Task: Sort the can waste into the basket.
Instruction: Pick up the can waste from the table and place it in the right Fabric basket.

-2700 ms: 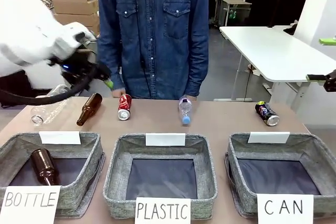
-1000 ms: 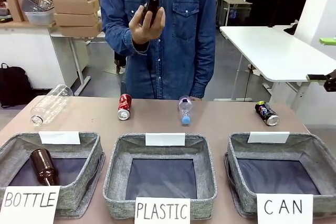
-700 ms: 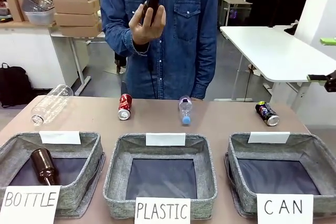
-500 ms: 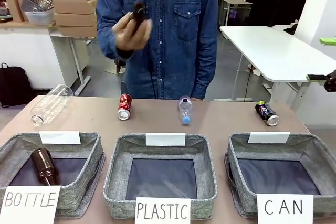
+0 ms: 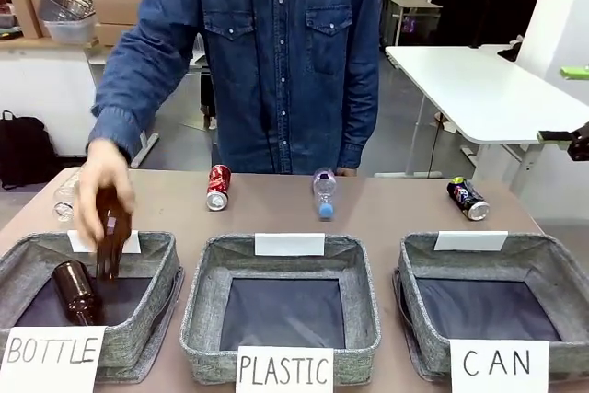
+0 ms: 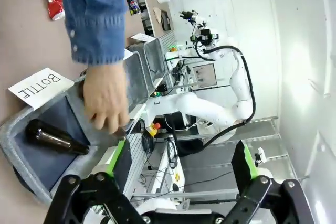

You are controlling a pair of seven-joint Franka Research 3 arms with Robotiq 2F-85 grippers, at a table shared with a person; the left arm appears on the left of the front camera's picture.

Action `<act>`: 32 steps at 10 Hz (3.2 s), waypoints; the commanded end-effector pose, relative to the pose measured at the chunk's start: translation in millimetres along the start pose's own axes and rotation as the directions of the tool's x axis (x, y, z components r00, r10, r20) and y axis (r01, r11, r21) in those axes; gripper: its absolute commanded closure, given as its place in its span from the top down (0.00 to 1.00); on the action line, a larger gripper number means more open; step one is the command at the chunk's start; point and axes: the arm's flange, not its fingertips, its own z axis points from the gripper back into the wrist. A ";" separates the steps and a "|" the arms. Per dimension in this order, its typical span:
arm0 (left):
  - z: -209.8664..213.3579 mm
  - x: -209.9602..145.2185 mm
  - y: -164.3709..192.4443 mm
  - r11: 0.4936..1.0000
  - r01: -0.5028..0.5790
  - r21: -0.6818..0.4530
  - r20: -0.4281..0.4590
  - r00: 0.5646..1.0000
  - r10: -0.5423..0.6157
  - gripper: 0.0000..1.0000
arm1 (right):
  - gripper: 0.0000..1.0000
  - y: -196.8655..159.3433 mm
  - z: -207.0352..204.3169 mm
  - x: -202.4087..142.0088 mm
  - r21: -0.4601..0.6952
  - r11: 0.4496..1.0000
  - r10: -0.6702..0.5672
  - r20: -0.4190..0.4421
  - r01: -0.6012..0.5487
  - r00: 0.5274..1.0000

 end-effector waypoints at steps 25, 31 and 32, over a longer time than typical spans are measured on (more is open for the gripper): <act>-376.4 29.8 -9.2 0.634 0.316 0.706 -0.262 0.948 -0.181 1.00 | 1.00 0.8 -0.2 1.6 0.017 1.000 0.025 -0.001 -0.025 1.000; -442.8 105.8 74.2 0.410 0.073 0.909 -0.080 0.997 -0.002 1.00 | 1.00 0.8 -0.2 1.6 0.017 1.000 0.025 -0.001 -0.025 1.000; -427.3 110.9 74.4 0.396 0.018 0.918 0.000 0.999 -0.046 1.00 | 1.00 0.8 -0.2 1.6 0.017 1.000 0.025 -0.001 -0.025 1.000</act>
